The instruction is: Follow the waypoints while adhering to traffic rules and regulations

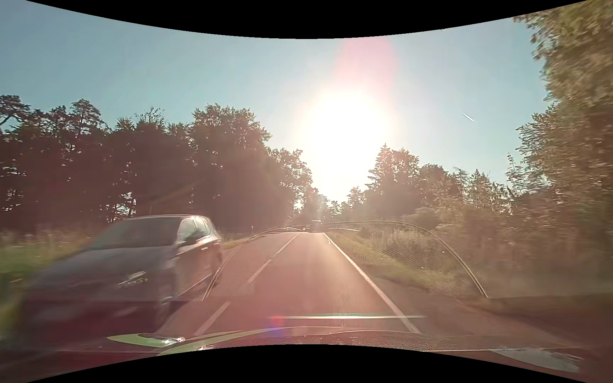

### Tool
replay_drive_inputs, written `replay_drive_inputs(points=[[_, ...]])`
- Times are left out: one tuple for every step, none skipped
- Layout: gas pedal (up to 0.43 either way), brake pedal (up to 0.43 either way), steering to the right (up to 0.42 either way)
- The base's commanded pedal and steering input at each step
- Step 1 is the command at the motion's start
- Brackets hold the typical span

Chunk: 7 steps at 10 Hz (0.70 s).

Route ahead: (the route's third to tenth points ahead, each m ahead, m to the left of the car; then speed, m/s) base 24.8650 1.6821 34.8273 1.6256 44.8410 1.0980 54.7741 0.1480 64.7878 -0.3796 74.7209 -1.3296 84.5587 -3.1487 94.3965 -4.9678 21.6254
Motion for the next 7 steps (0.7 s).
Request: replay_drive_inputs(points=[[0.118,0.0,-0.004],[0.11,0.0,-0.002],[0.087,0.0,0.0],[0.087,0.0,0.0],[0.059,0.0,0.0],[0.059,0.0,0.001],[0.039,0.0,0.002]])
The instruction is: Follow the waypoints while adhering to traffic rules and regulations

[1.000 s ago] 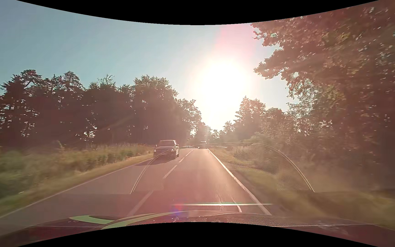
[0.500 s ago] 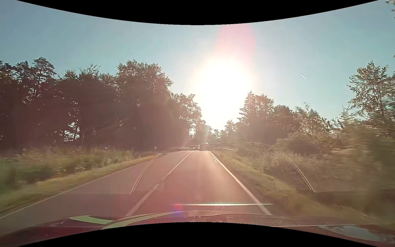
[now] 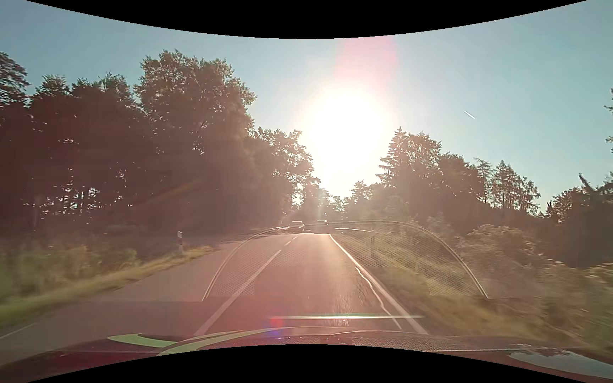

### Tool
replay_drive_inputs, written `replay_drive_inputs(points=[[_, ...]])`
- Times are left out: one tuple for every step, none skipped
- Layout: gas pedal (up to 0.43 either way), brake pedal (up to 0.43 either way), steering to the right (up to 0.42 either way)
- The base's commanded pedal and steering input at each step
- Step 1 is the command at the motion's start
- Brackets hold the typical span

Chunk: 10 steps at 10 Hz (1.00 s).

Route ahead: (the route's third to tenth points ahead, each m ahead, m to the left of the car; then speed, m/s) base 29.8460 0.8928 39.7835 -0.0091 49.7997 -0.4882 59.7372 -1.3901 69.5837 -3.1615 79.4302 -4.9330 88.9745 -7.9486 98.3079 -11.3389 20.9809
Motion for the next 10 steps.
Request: replay_drive_inputs(points=[[0.02,0.0,0.003],[0.0,0.0,0.002],[0.0,0.0,0.001],[0.0,0.0,0.005],[0.0,0.0,0.005],[0.0,0.0,0.006],[0.0,0.0,0.009],[0.0,0.0,0.011],[0.0,0.0,0.011],[0.0,0.018,0.011]])
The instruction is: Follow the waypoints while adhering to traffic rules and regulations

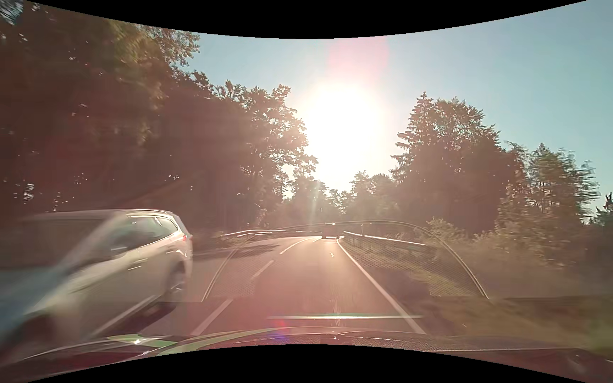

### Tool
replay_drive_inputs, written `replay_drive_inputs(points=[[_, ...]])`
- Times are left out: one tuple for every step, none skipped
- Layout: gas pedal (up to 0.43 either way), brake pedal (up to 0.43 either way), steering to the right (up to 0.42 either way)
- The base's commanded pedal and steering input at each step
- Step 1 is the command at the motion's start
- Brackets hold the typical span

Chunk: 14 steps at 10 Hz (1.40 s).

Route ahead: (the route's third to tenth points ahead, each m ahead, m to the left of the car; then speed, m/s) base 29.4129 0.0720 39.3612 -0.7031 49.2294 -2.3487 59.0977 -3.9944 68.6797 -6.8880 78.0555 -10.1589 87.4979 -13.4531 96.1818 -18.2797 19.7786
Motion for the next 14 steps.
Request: replay_drive_inputs(points=[[0.0,0.037,0.011],[0.0,0.043,0.011],[0.0,0.037,0.012],[0.0,0.037,0.014],[0.0,0.037,0.016],[0.0,0.03,0.019],[0.0,0.03,0.025],[0.0,0.03,0.026],[0.0,0.037,0.026],[0.0,0.043,0.024],[0.0,0.049,0.019],[0.0,0.055,0.017],[0.0,0.061,0.017],[0.0,0.085,0.02]])
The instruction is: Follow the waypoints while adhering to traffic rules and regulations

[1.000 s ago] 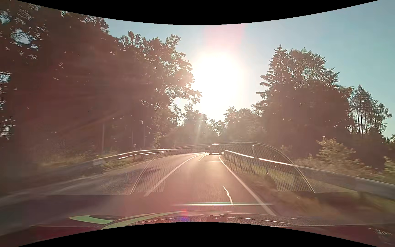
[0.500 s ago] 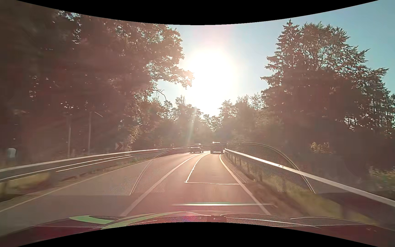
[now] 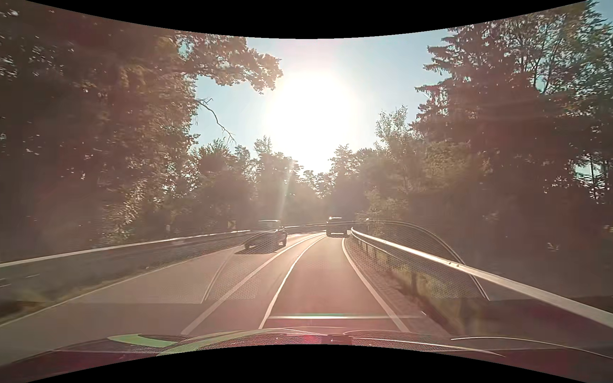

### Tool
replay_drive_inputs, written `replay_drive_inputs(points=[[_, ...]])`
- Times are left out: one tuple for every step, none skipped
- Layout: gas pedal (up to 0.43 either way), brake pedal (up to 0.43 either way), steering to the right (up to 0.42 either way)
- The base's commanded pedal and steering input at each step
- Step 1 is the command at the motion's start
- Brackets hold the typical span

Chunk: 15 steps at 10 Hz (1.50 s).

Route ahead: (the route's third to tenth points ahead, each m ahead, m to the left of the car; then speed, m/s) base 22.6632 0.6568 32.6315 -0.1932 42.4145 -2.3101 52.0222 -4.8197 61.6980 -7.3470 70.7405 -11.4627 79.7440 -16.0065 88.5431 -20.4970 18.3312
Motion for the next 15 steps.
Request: replay_drive_inputs(points=[[0.0,0.098,0.021],[0.0,0.11,0.021],[0.0,0.11,0.022],[0.0,0.116,0.024],[0.0,0.116,0.027],[0.0,0.116,0.028],[0.0,0.122,0.028],[0.0,0.122,0.028],[0.0,0.128,0.028],[0.0,0.134,0.029],[0.0,0.14,0.03],[0.0,0.14,0.031],[0.0,0.14,0.031],[0.0,0.146,0.031],[0.0,0.146,0.031]])
